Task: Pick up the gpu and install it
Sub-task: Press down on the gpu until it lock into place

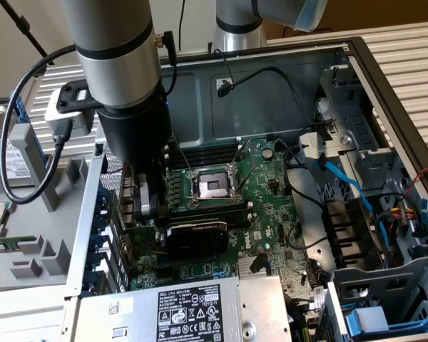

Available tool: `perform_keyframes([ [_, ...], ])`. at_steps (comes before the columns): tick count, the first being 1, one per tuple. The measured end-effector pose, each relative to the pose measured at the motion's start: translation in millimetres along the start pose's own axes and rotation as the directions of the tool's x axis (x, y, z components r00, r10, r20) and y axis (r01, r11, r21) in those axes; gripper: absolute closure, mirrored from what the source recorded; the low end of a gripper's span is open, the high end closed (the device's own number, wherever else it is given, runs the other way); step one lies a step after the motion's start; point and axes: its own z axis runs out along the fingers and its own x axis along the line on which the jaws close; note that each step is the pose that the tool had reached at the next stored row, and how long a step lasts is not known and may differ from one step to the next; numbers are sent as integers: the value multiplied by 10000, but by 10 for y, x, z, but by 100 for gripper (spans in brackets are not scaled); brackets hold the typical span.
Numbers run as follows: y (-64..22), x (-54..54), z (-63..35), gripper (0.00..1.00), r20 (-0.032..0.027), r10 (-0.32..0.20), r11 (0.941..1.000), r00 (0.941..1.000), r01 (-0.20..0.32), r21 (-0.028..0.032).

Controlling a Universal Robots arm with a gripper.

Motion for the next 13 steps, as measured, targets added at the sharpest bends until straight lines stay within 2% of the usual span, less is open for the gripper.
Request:
perform_keyframes([
  [13, 11, 0, 4, 89, -3, 35, 10000, 10000, -35, -1],
])
